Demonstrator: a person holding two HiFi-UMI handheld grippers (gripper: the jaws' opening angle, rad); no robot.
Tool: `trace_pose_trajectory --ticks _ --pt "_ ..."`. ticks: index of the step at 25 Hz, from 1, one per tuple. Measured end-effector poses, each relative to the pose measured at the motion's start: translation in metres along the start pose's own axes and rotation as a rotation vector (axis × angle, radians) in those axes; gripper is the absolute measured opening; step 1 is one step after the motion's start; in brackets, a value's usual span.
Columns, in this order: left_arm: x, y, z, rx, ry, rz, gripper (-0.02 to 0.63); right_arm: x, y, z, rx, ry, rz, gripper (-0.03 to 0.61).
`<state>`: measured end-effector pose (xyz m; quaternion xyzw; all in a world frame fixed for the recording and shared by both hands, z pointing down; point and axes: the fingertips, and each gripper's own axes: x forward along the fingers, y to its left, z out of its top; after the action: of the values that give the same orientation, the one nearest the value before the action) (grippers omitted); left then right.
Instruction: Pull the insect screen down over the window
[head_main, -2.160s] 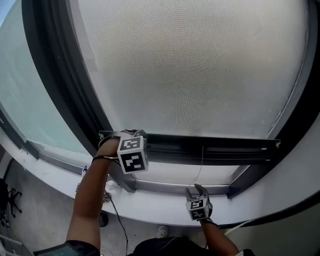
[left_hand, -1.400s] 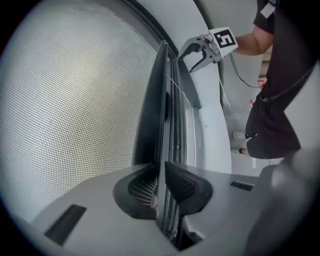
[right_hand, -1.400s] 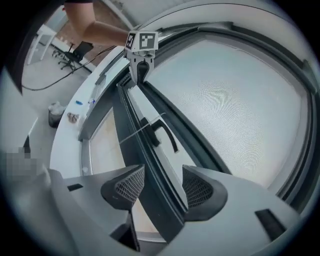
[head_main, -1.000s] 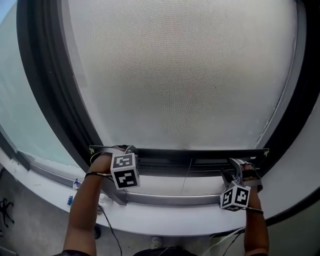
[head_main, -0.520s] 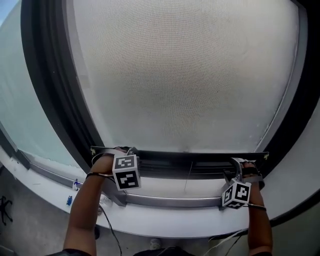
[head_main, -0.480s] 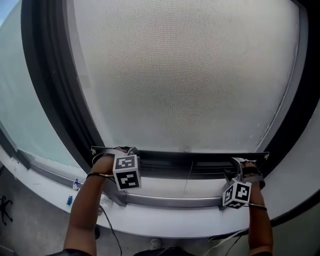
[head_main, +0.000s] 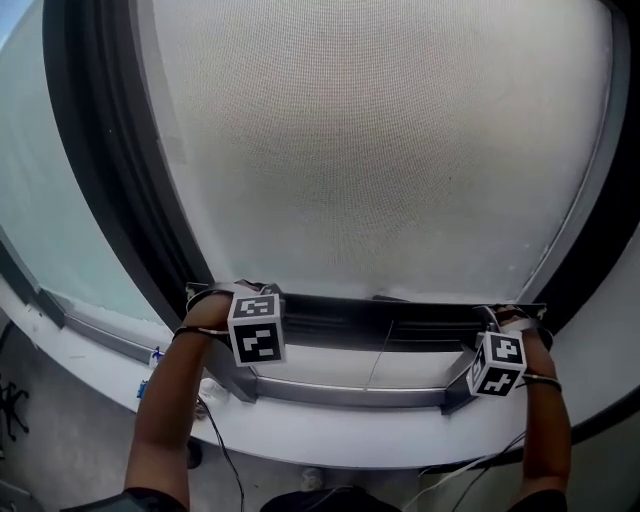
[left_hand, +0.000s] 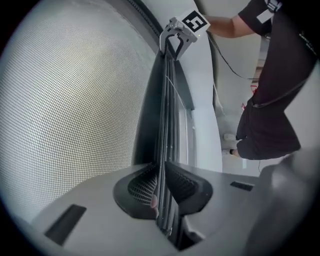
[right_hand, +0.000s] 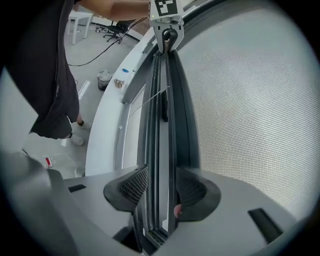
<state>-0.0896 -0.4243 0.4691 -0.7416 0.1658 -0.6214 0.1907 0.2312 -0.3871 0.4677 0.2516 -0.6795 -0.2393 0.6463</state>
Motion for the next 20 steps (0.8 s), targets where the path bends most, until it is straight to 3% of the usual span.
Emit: trace_pose_trajectory --ticks 9,16,20 --pt "0.002 -0.001 0.000 -0.029 -0.025 -0.037 0.051 0.000 0.001 -0.001 0.034 -0.010 0.086 0.179" --pt "0.037 -0.024 -0.008 -0.023 0.010 -0.083 0.051 0.028 0.030 0.002 0.018 0.008 0.175 0.179" --pt "0.053 -0.035 -0.011 -0.004 0.046 -0.072 0.051 0.039 0.044 0.000 0.018 0.021 0.184 0.179"
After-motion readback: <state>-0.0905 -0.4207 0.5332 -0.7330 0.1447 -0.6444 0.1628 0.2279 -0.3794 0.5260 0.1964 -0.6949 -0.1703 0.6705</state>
